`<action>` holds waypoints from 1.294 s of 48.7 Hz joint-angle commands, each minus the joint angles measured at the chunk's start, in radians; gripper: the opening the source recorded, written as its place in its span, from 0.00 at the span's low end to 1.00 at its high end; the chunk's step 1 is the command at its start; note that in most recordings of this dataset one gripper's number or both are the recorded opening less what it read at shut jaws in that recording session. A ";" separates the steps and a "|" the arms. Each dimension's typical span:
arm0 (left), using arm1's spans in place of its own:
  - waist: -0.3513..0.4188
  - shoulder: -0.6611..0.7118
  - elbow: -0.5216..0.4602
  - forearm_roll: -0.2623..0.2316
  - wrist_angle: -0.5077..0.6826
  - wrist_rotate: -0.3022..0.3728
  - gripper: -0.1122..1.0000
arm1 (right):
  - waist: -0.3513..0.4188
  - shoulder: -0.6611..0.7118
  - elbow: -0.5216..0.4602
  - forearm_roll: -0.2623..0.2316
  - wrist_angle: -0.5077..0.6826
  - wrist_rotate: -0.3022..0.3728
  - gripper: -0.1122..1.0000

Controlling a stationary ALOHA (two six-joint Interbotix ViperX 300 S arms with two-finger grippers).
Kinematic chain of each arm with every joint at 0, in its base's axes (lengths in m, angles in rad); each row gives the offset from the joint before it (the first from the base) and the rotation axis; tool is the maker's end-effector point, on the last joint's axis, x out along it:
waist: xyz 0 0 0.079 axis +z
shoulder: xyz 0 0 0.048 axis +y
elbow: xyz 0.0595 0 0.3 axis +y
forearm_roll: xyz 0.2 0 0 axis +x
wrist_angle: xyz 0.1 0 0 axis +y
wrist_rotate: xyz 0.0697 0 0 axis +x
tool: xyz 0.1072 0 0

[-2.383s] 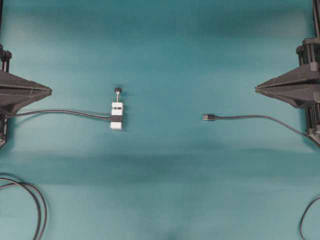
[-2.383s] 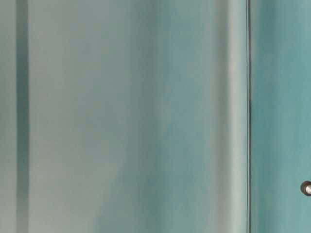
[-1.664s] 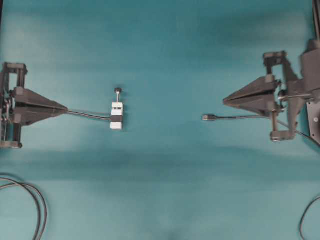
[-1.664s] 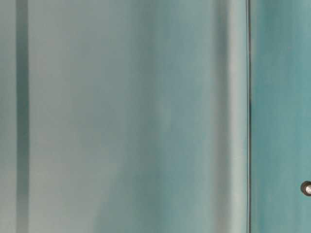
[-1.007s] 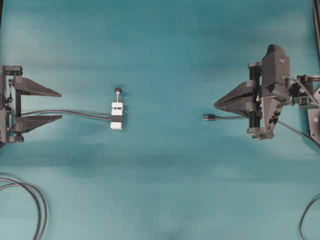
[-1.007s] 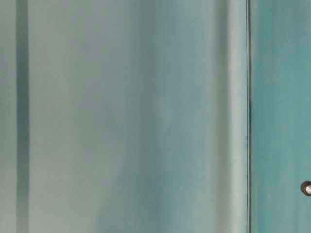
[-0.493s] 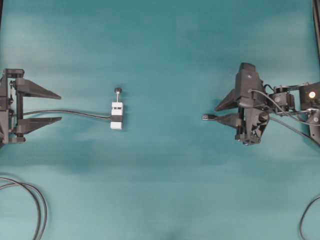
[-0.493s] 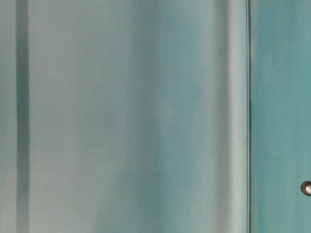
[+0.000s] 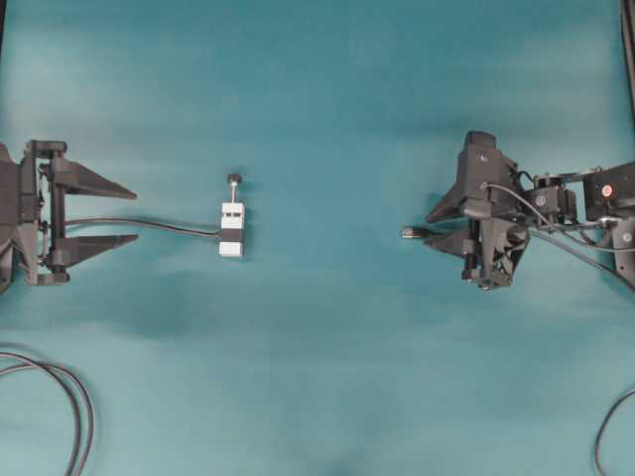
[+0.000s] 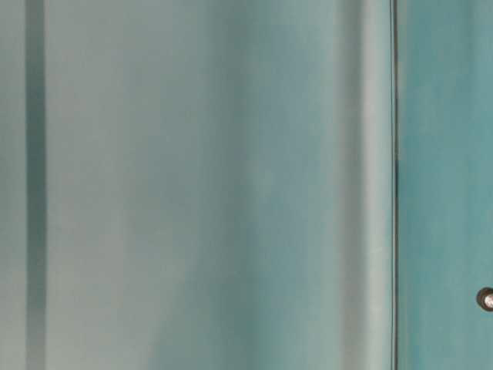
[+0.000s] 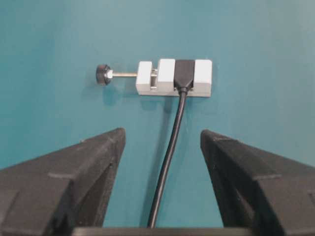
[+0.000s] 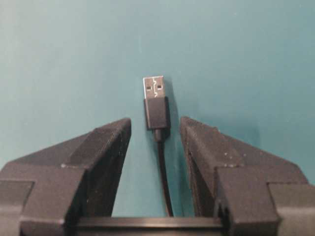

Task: Insert the USB cable into the female connector supported by the left arm.
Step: 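Close the right gripper on the black USB-A plug and grip the clamp with left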

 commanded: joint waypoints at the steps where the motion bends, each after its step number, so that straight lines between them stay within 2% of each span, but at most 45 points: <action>1: 0.003 0.046 -0.025 0.000 -0.043 0.008 0.78 | -0.002 -0.006 -0.012 -0.002 -0.014 -0.002 0.53; 10: 0.003 0.150 -0.063 0.000 -0.098 0.008 0.78 | -0.002 0.000 -0.015 -0.002 -0.026 0.000 0.53; 29: 0.003 0.321 -0.120 0.000 -0.129 0.000 0.77 | 0.002 0.038 -0.028 -0.002 -0.046 0.003 0.52; 42: 0.003 0.331 -0.121 0.000 -0.141 -0.003 0.77 | 0.020 0.058 -0.031 -0.002 -0.041 0.006 0.50; 54: 0.002 0.331 -0.121 0.000 -0.132 -0.003 0.77 | 0.038 0.058 -0.026 -0.002 -0.011 0.006 0.34; 63: -0.005 0.331 -0.123 0.000 -0.098 -0.002 0.77 | 0.041 0.058 -0.026 -0.002 0.014 0.006 0.33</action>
